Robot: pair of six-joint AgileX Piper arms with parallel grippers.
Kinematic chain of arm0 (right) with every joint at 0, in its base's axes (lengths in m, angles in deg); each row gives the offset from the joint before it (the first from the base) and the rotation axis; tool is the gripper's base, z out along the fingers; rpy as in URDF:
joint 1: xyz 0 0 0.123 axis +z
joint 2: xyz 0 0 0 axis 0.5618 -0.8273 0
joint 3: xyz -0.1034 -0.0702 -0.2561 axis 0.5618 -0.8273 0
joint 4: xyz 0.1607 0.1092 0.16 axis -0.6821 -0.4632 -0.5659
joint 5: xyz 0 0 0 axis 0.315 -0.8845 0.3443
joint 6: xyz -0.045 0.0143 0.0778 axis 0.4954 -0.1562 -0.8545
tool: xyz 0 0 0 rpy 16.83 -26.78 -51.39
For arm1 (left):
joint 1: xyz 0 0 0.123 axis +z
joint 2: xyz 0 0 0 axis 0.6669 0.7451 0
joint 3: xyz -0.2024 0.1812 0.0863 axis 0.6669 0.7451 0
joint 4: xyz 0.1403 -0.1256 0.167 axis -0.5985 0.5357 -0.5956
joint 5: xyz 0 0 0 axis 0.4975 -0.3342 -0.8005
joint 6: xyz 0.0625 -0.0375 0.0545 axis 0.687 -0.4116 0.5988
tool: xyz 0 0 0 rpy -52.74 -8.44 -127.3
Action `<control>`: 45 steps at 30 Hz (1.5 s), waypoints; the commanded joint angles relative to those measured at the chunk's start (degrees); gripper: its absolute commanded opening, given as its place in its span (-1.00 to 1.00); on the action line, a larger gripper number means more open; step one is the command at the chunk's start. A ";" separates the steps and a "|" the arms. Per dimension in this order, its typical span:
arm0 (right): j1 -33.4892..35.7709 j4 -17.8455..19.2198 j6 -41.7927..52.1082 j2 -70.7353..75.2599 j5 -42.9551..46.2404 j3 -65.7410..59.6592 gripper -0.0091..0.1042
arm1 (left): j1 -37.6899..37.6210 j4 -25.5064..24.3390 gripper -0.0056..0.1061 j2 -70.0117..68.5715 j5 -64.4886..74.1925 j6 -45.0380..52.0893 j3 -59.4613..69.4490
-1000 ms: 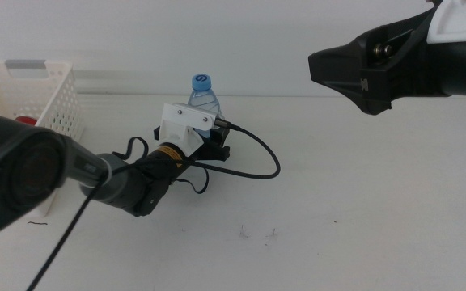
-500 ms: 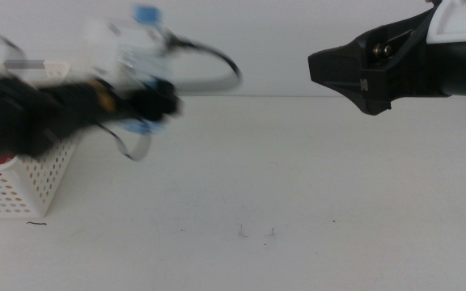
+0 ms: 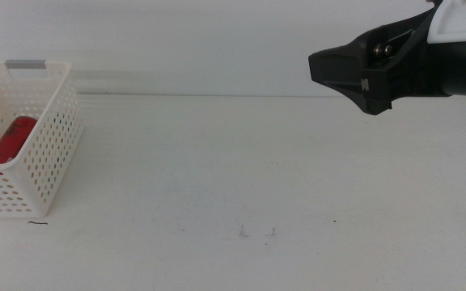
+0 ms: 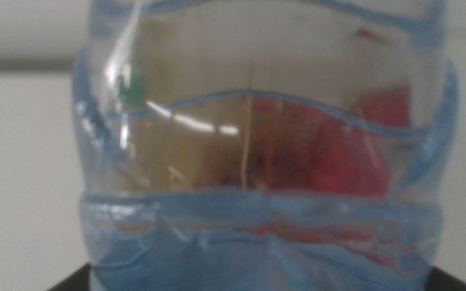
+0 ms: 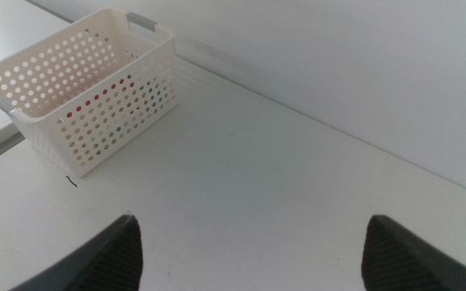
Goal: Use arms to grab the bottles and put them into the dustbin to the left of the table.
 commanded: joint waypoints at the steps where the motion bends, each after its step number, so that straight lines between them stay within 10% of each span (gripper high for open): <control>1: 0.00 0.41 0.00 0.46 0.26 -0.06 0.67 | 0.79 2.30 -0.93 3.64 2.59 2.13 -1.63; 17: 0.00 0.41 0.00 0.46 0.26 -0.06 0.67 | 0.51 4.91 -0.83 23.96 -0.81 9.50 -1.63; 28: 0.00 0.41 0.00 0.46 0.26 -0.06 0.67 | -1.76 -0.20 0.79 24.58 0.32 7.62 -1.63; 45: 0.00 0.41 0.00 0.46 0.26 -0.06 0.67 | -10.51 8.21 0.78 -9.93 0.76 1.72 9.17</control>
